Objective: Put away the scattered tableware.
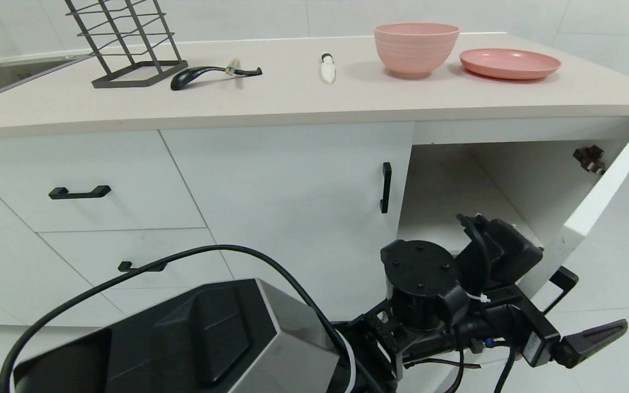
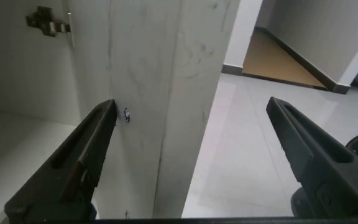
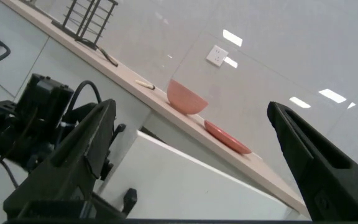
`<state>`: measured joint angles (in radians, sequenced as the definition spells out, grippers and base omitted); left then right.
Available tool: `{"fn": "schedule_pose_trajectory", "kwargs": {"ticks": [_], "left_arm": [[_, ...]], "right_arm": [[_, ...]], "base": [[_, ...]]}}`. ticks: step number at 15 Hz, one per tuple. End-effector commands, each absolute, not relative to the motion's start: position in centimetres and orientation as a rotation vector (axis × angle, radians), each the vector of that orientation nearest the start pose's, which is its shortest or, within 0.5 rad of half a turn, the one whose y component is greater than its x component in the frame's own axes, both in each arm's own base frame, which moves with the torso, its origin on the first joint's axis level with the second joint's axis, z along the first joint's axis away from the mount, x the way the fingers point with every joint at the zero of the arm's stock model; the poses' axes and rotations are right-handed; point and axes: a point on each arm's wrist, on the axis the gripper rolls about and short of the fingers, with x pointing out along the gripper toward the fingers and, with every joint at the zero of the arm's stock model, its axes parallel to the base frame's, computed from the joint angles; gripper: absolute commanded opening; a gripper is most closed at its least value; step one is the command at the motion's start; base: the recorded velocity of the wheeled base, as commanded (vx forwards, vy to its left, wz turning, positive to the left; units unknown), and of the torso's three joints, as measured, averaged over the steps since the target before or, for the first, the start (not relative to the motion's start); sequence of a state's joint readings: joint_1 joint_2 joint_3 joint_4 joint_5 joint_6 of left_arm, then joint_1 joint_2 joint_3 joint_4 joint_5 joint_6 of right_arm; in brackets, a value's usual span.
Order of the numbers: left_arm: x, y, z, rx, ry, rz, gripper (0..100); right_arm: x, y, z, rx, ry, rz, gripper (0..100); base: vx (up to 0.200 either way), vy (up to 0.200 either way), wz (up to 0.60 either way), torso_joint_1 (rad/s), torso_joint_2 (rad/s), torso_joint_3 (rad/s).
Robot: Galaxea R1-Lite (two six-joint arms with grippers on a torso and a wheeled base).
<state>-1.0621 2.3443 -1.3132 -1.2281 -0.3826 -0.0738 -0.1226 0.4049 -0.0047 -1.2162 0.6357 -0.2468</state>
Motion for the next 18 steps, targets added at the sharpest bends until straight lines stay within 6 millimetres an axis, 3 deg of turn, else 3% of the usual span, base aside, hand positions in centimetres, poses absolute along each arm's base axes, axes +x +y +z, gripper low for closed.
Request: {"fn": "schedule_pose_trajectory", "kwargs": {"ticks": [1,13,15,18], "left_arm": [[21.1,-41.5,11.5,-0.13,-0.13,-1.468,100],[17.8,-46.1,9.3,-0.2,-0.171,-1.553,100],[16.5,-47.5,9.1,-0.22,-0.19,-1.587,100],[13.5,-51.7,7.2,-0.283,-0.269,-1.665,100]], "right_arm": [[-1.9,1.6,19.0,-0.538,-0.839,0.383,100],[-2.2,1.6,19.1,-0.546,-0.848,0.359,100],[-2.2,1.7,19.5,-0.556,-0.854,0.345,100],[-2.4,1.7,20.4,-0.574,-0.874,0.322,100]], "base": [[0.0,0.0,0.0,0.0,0.0,0.0],[0.0,0.0,0.0,0.0,0.0,0.0],[0.0,0.0,0.0,0.0,0.0,0.0],[0.0,0.0,0.0,0.0,0.0,0.0]]}}
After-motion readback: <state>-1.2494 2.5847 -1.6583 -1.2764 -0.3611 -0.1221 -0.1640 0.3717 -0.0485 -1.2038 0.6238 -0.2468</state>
